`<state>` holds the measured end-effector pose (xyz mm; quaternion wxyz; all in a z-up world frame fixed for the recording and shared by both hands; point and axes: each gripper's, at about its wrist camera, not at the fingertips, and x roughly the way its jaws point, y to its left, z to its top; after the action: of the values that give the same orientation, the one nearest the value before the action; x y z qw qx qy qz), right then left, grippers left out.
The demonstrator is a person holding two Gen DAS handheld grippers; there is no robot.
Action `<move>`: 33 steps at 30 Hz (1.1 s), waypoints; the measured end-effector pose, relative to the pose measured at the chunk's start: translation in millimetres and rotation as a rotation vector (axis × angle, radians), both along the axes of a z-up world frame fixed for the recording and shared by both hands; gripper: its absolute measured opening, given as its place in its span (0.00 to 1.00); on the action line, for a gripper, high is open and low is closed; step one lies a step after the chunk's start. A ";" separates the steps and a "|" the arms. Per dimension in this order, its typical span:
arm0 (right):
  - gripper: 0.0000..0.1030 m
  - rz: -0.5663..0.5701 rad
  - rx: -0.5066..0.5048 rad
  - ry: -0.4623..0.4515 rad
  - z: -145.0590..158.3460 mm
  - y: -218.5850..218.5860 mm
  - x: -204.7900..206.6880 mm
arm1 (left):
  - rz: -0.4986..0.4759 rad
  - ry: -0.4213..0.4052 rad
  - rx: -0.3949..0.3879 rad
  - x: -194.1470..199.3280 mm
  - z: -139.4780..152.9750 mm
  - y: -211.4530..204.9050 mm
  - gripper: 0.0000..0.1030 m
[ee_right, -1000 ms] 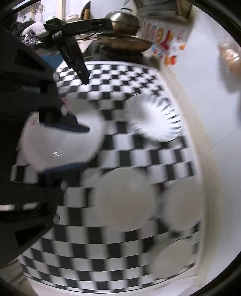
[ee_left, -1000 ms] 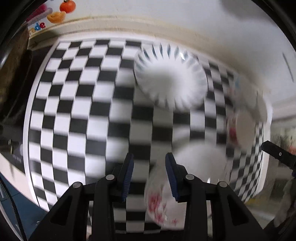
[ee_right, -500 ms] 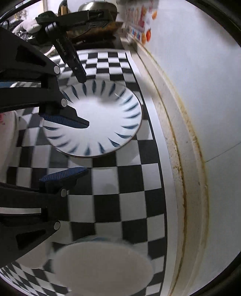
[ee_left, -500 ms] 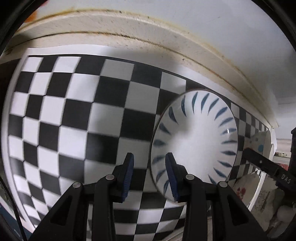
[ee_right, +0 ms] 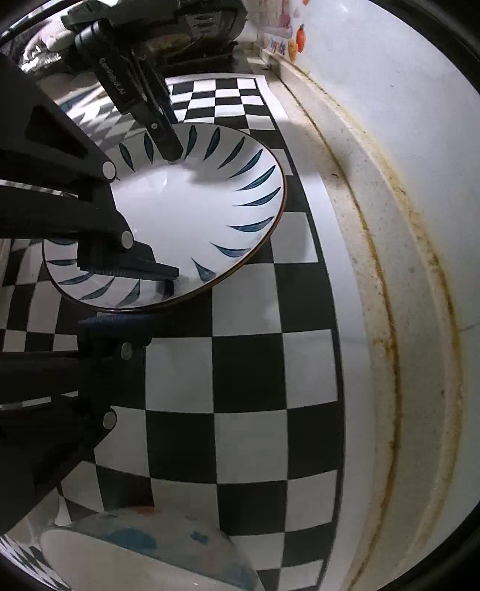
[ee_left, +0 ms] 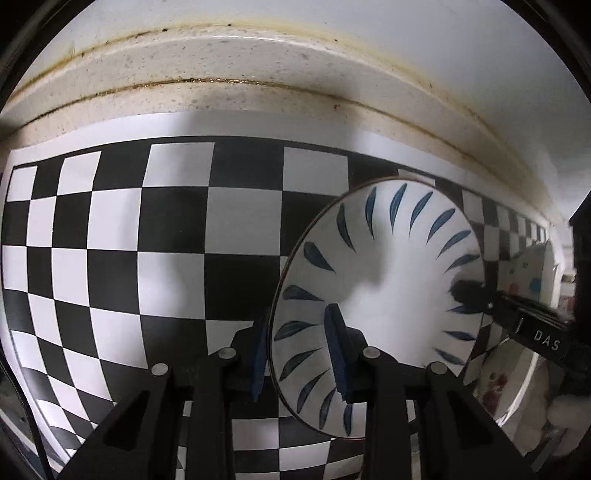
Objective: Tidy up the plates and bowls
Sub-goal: 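Grasp the blue-striped plate with the left tool while the right tool holds the stack, then carry the blue-striped plate with the left tool onto the plates in the right tool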
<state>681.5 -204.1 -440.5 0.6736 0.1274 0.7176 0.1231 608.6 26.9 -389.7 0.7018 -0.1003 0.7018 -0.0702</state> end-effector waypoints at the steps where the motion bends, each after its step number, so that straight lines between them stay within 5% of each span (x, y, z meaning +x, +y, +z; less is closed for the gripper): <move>1: 0.18 0.009 -0.010 -0.013 1.2 1.4 -0.9 | 0.000 0.002 0.002 -1.3 0.1 -0.5 0.26; 13: 0.17 0.047 -0.014 -0.058 13.9 7.9 -15.8 | 0.001 -0.024 0.014 -15.6 9.4 -19.4 0.26; 33: 0.17 0.083 0.012 -0.119 95.4 -22.1 -97.1 | -0.065 -0.079 -0.028 -97.2 80.3 -41.1 0.26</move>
<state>584.4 -226.2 -345.1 0.7088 0.0940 0.6800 0.1623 511.4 -14.1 -309.4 0.7249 -0.0843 0.6752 -0.1069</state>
